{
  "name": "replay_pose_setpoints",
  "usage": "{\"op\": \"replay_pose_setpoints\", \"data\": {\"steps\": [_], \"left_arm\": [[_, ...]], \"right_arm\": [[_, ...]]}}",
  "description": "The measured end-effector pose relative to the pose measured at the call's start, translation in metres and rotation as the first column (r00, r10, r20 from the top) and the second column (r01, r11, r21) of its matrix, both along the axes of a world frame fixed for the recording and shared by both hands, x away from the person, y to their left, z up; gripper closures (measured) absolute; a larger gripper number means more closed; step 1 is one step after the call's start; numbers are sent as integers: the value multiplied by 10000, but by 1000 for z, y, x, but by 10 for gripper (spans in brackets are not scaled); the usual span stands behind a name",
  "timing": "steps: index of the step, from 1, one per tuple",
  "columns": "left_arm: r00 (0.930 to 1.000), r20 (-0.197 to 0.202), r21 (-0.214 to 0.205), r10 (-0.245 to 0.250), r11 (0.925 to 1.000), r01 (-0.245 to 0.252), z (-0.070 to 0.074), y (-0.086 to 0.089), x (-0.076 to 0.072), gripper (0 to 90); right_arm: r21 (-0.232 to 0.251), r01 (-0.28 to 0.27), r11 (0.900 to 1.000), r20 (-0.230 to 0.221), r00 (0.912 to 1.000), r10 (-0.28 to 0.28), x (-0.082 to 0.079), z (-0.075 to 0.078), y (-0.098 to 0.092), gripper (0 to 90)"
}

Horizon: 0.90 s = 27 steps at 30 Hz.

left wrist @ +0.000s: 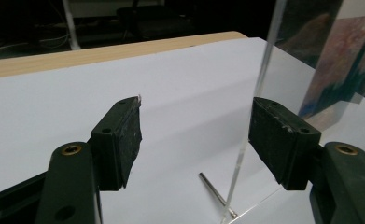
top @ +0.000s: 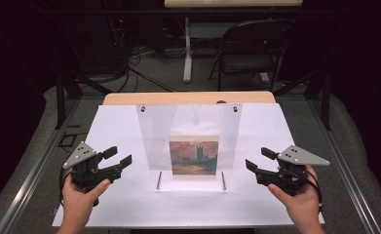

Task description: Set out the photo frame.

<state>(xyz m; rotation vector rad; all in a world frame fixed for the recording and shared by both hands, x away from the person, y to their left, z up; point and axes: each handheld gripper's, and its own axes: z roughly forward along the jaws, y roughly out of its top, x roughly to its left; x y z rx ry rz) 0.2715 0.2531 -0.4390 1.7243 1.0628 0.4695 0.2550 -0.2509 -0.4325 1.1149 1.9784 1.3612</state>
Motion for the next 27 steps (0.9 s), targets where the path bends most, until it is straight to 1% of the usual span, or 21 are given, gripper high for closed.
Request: {"op": "replay_pose_setpoints", "data": {"steps": [2,3,5,6,7,8,9,10,13,14,15,17,18,20,21,22,23,24,25,26,27], "left_arm": [[10000,-35,-13,82,10000,-82,-1,3,-1,342],[9995,-110,-161,287,9995,-289,-5,9,-3,342],[9992,-145,-186,377,9991,-379,-8,12,-3,342],[9988,-230,-269,441,9986,-448,-11,14,-4,342],[9977,-306,-388,610,9973,-622,-19,17,-4,342],[9969,-367,-346,689,9969,-702,-23,18,-4,342],[9955,-391,-302,859,9957,-871,-29,19,-4,342],[9946,-426,-250,950,9951,-961,-34,20,-3,342],[9908,-659,-355,1180,9921,-1205,-49,22,-1,342],[9890,-766,-220,1267,9914,-1287,-55,23,0,342],[9876,-825,-64,1337,9909,-1346,-58,24,1,342],[9862,-796,162,1455,9894,-1446,-66,24,2,343],[9864,-846,284,1405,9899,-1386,-69,24,2,344],[9879,-866,494,1283,9910,-1244,-77,22,3,345],[9882,-864,655,1268,9904,-1213,-79,21,3,345],[9888,-815,956,1252,9885,-1172,-82,19,3,345],[9897,-795,1083,1187,9880,-1098,-85,18,4,347],[9897,-795,1083,1187,9880,-1098,-85,18,4,347],[9906,-876,1131,1047,9891,-945,-89,16,4,347],[9905,-1025,1079,914,9909,-803,-92,15,5,347],[9905,-1025,1079,914,9909,-803,-92,15,5,346]], "right_arm": [[-29,76,10000,31,10000,-76,-1,-1,-4,323],[13,232,9997,-35,9997,-232,-2,-3,-9,323],[31,381,9993,-116,9992,-380,-2,-7,-13,323],[59,462,9989,-164,9988,-461,-3,-9,-14,323],[53,533,9986,-165,9984,-532,-2,-12,-15,323],[-8,588,9983,-195,9981,-588,-2,-14,-16,323],[48,666,9978,-240,9975,-664,-2,-18,-17,323],[69,733,9973,-370,9966,-730,-2,-23,-18,323],[189,844,9963,-596,9948,-831,-1,-36,-19,323],[138,841,9964,-647,9944,-831,0,-39,-19,324],[133,905,9958,-732,9933,-893,0,-45,-19,324],[89,931,9956,-747,9929,-922,1,-53,-18,323],[13,928,9957,-767,9928,-925,1,-56,-18,323],[-89,1052,9944,-644,9923,-1055,1,-61,-19,323],[-155,1070,9941,-641,9921,-1078,2,-64,-20,323],[-176,1063,9942,-663,9920,-1073,2,-66,-20,323],[-81,1078,9941,-653,9920,-1081,3,-69,-21,323],[-53,1110,9938,-732,9911,-1111,3,-72,-21,324],[-101,1121,9936,-756,9908,-1126,4,-75,-21,324],[-95,1109,9938,-748,9910,-1113,4,-78,-21,323],[-95,1109,9938,-748,9910,-1113,4,-78,-21,323]]}}
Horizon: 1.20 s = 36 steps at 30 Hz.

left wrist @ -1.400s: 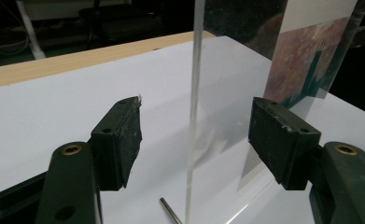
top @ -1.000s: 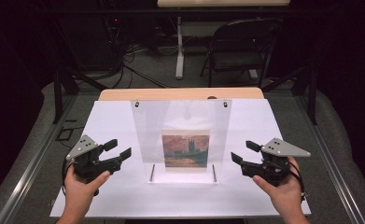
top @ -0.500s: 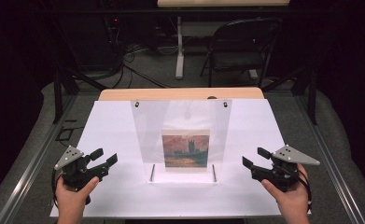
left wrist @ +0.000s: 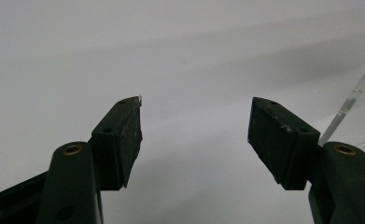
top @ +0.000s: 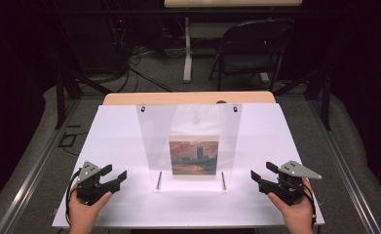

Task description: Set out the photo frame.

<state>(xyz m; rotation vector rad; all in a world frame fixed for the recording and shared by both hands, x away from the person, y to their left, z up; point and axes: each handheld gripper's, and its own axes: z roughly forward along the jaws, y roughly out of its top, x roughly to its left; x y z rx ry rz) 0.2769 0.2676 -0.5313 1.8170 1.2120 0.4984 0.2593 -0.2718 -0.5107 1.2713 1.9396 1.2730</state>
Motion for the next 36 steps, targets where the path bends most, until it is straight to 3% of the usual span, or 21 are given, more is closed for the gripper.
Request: {"op": "replay_pose_setpoints", "data": {"steps": [2,14,19,36], "left_arm": [[10000,-80,-21,-10,10000,9,-3,-2,1,346],[9985,-323,81,-433,9990,436,-10,-10,3,346],[9981,-382,71,-493,9987,496,-10,-11,4,346],[9970,-605,-54,-492,9988,490,-11,-9,5,346]], "right_arm": [[-185,-123,9998,-374,9992,116,2,-10,1,324],[-8,-303,9995,-1098,9935,300,10,-29,1,328],[27,-504,9987,-1705,9841,501,14,-35,5,331],[104,-612,9981,-1956,9787,620,15,-38,6,334]]}}
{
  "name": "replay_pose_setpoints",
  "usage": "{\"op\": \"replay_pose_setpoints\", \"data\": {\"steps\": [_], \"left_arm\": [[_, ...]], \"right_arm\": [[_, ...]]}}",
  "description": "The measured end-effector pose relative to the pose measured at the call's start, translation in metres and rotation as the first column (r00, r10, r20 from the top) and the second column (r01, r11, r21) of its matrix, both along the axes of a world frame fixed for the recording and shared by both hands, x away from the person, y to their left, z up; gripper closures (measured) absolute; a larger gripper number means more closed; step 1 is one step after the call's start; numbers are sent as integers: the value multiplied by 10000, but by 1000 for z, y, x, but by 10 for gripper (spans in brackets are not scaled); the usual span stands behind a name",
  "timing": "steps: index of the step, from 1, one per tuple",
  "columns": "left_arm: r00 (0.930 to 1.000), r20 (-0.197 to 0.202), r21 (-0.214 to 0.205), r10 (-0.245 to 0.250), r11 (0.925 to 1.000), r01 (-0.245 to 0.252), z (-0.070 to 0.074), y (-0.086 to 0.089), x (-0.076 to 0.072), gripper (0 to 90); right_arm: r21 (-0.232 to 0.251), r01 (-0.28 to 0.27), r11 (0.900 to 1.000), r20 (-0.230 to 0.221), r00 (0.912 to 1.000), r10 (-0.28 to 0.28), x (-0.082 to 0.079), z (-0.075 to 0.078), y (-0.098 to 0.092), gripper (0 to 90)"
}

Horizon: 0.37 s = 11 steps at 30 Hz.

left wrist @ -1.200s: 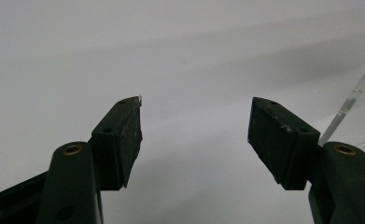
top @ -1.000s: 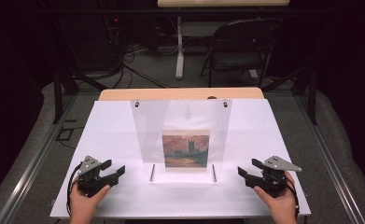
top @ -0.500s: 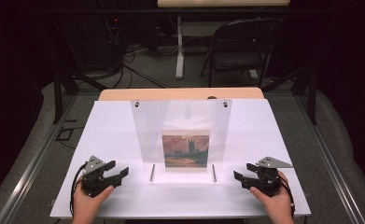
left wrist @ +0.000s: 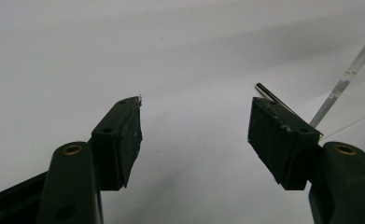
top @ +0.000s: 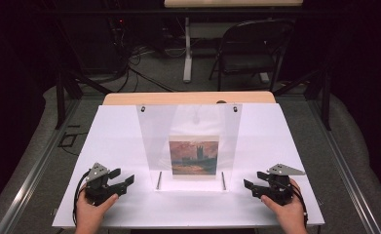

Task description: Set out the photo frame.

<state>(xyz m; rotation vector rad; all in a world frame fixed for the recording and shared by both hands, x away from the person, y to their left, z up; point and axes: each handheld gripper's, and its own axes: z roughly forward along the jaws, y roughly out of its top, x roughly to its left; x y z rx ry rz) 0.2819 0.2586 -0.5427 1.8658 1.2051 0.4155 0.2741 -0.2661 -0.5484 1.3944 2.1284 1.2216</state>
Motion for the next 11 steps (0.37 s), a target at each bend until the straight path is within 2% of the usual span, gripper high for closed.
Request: {"op": "replay_pose_setpoints", "data": {"steps": [11], "left_arm": [[10000,50,15,6,10000,-6,1,-1,0,346]], "right_arm": [[145,138,9998,-108,9998,-136,0,0,-3,336]]}}
